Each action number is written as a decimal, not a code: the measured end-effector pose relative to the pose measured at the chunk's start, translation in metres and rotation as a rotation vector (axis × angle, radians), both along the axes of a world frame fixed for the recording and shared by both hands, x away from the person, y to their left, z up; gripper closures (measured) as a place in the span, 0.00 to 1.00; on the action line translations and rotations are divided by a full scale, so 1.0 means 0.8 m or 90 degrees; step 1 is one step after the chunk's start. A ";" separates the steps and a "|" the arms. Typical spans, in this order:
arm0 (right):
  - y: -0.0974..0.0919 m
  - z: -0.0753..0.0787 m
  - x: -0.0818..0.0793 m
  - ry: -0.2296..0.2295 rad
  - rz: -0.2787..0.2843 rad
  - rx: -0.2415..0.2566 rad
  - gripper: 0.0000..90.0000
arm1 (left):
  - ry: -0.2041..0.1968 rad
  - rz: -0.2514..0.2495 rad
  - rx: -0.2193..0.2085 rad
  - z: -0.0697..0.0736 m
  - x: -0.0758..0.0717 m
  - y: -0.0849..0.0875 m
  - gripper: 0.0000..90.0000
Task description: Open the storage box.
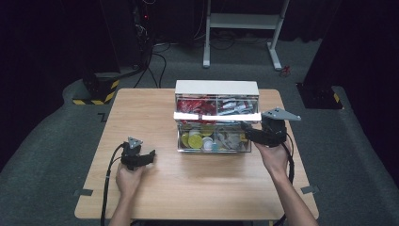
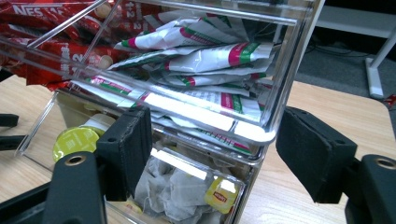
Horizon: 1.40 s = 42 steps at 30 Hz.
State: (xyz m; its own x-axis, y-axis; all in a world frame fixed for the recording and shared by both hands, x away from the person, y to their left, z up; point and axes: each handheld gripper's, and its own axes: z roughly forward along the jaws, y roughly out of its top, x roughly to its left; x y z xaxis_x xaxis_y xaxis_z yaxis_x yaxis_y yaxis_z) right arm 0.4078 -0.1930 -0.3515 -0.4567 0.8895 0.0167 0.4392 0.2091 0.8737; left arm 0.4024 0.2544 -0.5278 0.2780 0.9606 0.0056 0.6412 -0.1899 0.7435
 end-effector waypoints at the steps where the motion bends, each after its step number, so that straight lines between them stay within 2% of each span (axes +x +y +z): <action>1: 0.000 0.001 0.001 -0.002 -0.001 -0.001 0.30 | 0.000 0.000 0.000 0.000 0.000 0.000 0.29; 12: 0.003 0.007 0.003 -0.009 -0.004 -0.003 0.31 | 0.000 0.000 0.000 0.000 0.000 0.000 0.29; 21: 0.003 0.017 0.001 -0.033 -0.008 0.006 0.33 | 0.000 0.000 0.000 0.000 0.000 0.000 0.29; 28: 0.002 0.027 0.004 -0.046 -0.012 0.010 0.34 | 0.000 0.000 0.000 0.000 0.000 0.000 0.29; 42: 0.002 0.046 0.019 -0.053 -0.024 0.023 0.36 | 0.000 0.000 0.000 0.000 0.000 0.000 0.29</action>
